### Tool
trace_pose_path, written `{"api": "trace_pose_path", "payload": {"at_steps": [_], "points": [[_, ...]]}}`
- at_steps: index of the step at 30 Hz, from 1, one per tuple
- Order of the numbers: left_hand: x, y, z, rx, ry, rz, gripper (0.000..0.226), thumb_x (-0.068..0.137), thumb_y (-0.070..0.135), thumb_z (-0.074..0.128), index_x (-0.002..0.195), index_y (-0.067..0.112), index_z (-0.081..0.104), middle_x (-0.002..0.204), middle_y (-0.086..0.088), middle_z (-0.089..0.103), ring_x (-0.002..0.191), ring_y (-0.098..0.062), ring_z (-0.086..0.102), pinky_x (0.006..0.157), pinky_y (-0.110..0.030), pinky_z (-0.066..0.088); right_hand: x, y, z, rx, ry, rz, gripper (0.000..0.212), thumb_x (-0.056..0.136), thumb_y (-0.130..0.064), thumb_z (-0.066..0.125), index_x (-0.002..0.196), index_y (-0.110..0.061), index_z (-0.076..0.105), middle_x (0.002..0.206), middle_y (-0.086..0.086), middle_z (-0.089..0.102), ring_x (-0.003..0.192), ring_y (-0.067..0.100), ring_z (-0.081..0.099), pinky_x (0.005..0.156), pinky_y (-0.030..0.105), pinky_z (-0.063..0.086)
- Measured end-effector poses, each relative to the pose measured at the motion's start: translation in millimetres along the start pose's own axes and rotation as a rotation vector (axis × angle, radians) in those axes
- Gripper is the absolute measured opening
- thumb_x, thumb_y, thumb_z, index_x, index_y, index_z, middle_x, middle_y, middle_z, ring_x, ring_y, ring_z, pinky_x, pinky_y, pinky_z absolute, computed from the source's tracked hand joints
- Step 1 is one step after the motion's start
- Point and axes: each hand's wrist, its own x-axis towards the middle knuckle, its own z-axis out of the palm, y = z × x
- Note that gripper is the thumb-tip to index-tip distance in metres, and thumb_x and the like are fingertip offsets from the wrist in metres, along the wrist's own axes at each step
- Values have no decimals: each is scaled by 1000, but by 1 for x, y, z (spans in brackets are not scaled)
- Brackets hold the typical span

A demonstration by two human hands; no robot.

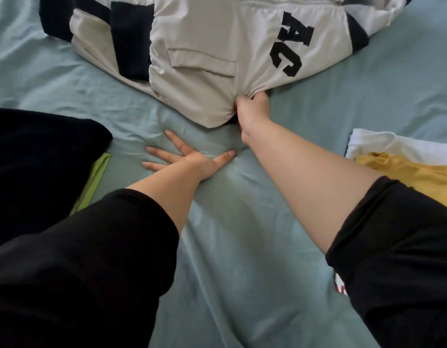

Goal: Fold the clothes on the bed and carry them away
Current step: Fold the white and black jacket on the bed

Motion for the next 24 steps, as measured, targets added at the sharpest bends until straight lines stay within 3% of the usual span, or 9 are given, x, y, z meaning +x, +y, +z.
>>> {"api": "trace_pose_path", "payload": {"at_steps": [3,5,7,9,12,15,18,21,24], "points": [[-15,-20,1,13,33,142,150,42,94,56,143,30,-35,152,-20,-35,137,-49,-29,108,-68,-8,-26,15,-13,-206,-33,-55,19,90,-4,48,106,-5,58,107,10,66,102,27,59,86,30,46],[-30,-50,4,-74,75,312,127,64,72,67,152,28,-12,159,-10,-23,145,-36,-22,112,-64,-3,-51,31,-27,-475,-87,-81,26,92,-8,47,114,0,58,122,19,62,114,33,57,92,33,43],[-52,-91,10,-352,198,480,89,77,40,70,150,19,23,159,-8,12,148,-29,7,118,-52,10,-84,48,-44,-758,-212,-128,28,94,-11,45,116,1,58,126,23,59,117,36,55,91,34,43],[-80,-124,13,-595,366,503,66,78,25,68,136,16,39,148,-8,30,140,-28,25,116,-43,21,-119,64,-58,-940,-312,-141,29,96,-13,42,115,0,59,125,24,59,115,39,56,88,36,44],[-101,-141,10,-429,477,565,82,74,41,69,142,31,26,157,-1,10,144,-21,11,115,-48,12,-166,83,-83,-1098,-453,-59,31,96,-13,41,120,-3,58,127,22,59,114,37,57,88,35,44],[-106,-133,-3,-26,379,755,113,63,64,63,146,50,-12,157,8,-26,147,-22,-18,114,-57,-4,-209,97,-118,-1265,-633,35,35,96,-13,41,128,-4,53,133,18,55,117,33,56,95,33,43],[-111,-136,1,289,124,899,120,61,65,68,139,59,-23,151,12,-40,147,-35,2,110,-61,28,-244,105,-158,-1362,-743,100,38,97,-16,42,133,-7,48,136,16,53,120,30,54,99,33,41],[-131,-154,29,512,-83,819,91,80,51,65,148,50,4,159,-7,4,129,-37,42,94,-45,49,-272,107,-191,-1297,-717,195,33,96,-12,40,126,-7,53,132,16,54,118,30,54,97,30,41],[-163,-171,58,317,61,759,36,96,37,44,131,29,43,117,-5,59,99,-28,61,74,-36,51,-290,102,-214,-872,-415,285,17,94,-11,44,86,-19,57,92,2,61,92,22,58,77,20,45]]}}
